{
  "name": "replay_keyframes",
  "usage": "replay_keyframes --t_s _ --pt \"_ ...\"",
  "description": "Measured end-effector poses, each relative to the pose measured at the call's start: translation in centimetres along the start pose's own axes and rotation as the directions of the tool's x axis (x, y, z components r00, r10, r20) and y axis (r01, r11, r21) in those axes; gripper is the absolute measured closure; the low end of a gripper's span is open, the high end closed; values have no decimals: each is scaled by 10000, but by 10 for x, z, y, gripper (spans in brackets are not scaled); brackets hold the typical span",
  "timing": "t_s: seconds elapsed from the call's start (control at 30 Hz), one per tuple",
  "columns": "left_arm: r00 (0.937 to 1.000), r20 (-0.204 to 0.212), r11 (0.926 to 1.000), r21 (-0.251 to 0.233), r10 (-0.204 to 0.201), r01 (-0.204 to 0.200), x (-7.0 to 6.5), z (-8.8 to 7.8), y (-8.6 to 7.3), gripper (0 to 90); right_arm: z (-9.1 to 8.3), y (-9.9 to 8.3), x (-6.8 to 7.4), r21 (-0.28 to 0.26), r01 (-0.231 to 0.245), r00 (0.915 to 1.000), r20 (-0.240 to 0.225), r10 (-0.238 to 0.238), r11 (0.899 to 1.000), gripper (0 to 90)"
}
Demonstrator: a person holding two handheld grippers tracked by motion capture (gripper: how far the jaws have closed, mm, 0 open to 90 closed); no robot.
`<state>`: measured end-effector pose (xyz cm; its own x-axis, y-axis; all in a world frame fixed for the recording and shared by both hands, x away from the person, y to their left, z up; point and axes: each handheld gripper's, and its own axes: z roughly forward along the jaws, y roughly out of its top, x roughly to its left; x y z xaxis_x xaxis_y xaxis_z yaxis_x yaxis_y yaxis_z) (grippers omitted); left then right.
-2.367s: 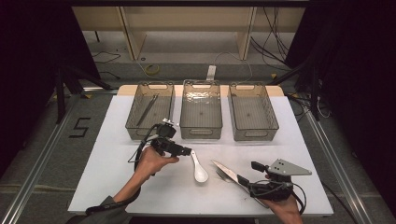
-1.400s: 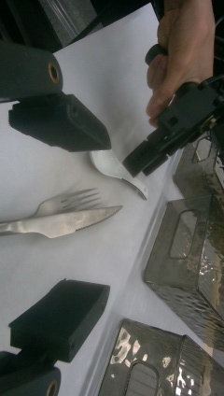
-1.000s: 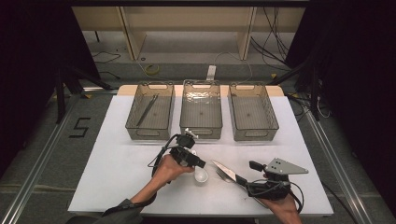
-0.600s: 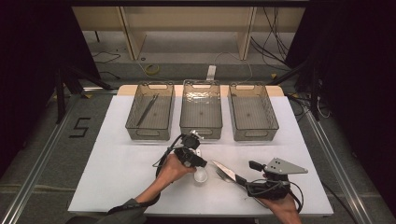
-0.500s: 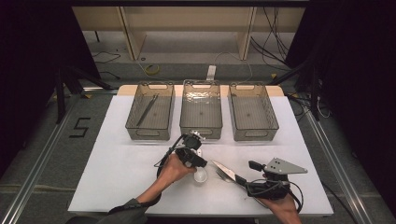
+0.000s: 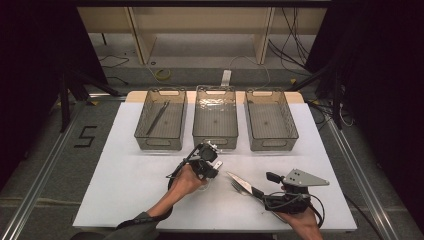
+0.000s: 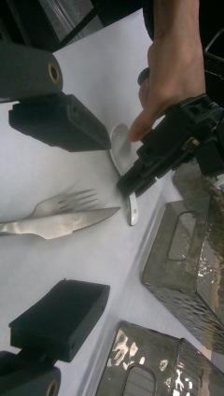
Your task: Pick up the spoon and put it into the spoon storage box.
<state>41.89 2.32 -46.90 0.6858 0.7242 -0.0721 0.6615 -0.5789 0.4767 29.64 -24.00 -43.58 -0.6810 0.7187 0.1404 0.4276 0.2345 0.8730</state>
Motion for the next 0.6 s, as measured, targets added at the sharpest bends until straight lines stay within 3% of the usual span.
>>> replay_keyframes --t_s 0.6 --pt "9964 636 9979 -352 562 -540 7 -7 -2 749 -1 0 -1 -50 15 10000 12 -15 10000 260"
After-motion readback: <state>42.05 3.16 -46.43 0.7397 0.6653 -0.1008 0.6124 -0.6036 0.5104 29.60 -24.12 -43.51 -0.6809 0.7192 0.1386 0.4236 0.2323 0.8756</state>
